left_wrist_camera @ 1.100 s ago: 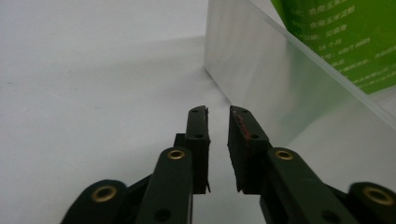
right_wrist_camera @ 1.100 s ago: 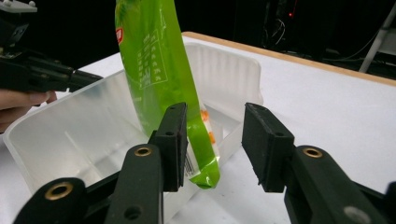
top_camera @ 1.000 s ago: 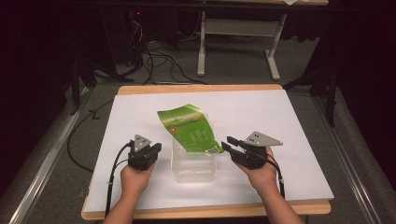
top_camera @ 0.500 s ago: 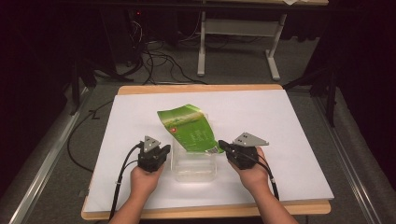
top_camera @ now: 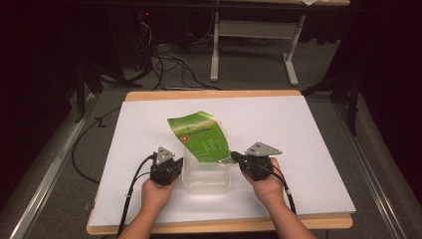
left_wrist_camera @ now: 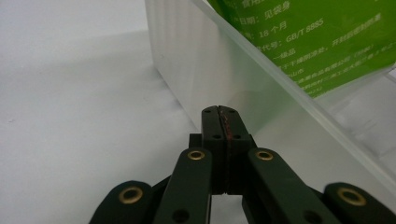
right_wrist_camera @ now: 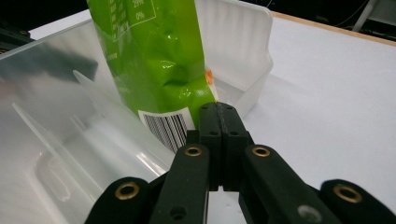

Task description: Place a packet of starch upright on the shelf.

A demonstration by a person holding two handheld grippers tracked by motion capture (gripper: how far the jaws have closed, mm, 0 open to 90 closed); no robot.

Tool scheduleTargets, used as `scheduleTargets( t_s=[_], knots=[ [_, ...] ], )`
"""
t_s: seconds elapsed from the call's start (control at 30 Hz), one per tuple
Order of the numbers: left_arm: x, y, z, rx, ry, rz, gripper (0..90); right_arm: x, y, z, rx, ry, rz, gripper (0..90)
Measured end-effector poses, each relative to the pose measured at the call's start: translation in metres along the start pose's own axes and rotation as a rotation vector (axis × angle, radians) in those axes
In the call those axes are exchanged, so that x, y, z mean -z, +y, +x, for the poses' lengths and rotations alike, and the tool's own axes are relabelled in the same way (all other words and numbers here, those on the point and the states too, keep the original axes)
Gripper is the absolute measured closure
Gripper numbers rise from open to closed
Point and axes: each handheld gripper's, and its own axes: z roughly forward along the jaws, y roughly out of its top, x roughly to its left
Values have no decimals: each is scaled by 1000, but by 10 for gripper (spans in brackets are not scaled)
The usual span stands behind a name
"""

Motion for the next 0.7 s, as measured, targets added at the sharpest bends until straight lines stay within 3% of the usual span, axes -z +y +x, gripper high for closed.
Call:
scheduleTargets(
  t_s=[0.37,0.7],
  knots=[
    [0,0,0,3,-4,8,900,-11,0,-1,-26,4,13,900],
    [1,-1,0,13,-12,12,900,-25,5,12,8,23,31,900]
  ],
)
